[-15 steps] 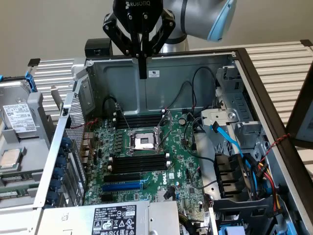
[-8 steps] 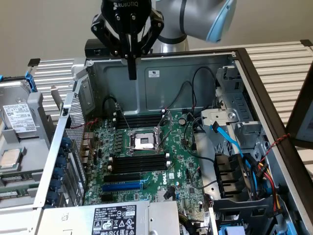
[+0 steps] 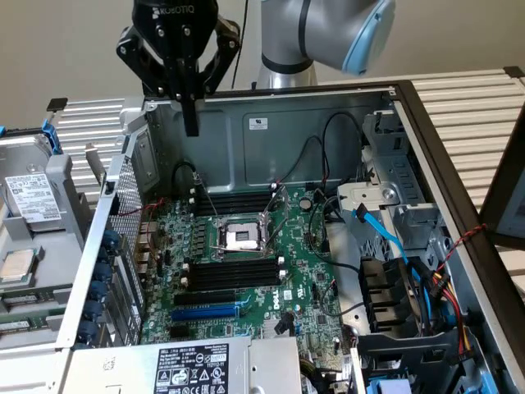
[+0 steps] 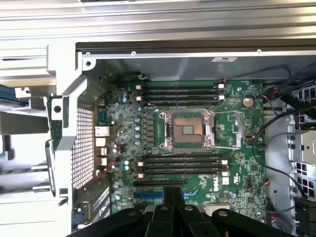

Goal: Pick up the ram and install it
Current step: 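Reach for the ram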

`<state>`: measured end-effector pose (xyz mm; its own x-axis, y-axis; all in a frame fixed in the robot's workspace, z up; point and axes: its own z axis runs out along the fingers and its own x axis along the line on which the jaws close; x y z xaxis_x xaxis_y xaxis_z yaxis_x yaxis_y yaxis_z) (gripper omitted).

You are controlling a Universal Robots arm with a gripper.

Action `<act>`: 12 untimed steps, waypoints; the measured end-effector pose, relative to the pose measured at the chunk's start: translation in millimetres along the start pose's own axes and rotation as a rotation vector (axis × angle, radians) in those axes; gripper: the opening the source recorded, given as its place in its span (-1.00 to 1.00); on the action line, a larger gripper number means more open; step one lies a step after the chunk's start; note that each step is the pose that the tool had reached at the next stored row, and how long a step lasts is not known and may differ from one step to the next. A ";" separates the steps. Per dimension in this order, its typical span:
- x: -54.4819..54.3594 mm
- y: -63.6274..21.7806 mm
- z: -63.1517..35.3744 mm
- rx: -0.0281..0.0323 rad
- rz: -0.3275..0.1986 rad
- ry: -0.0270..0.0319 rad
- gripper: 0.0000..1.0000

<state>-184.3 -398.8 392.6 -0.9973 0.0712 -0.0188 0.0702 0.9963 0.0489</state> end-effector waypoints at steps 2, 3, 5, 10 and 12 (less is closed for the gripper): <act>9.2 -0.6 -0.1 -0.0001 0.000 0.0004 -0.79; 13.7 -1.0 -0.2 0.0000 0.000 0.0008 -0.79; 22.9 -1.6 0.0 0.0001 0.000 0.0021 -0.79; 45.7 -3.3 1.0 0.0004 0.000 0.0066 -0.79; 54.7 -4.0 1.3 0.0005 0.000 0.0086 -0.79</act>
<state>-239.0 -398.8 390.0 -0.9974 0.0711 -0.0102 0.0706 0.9963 0.0484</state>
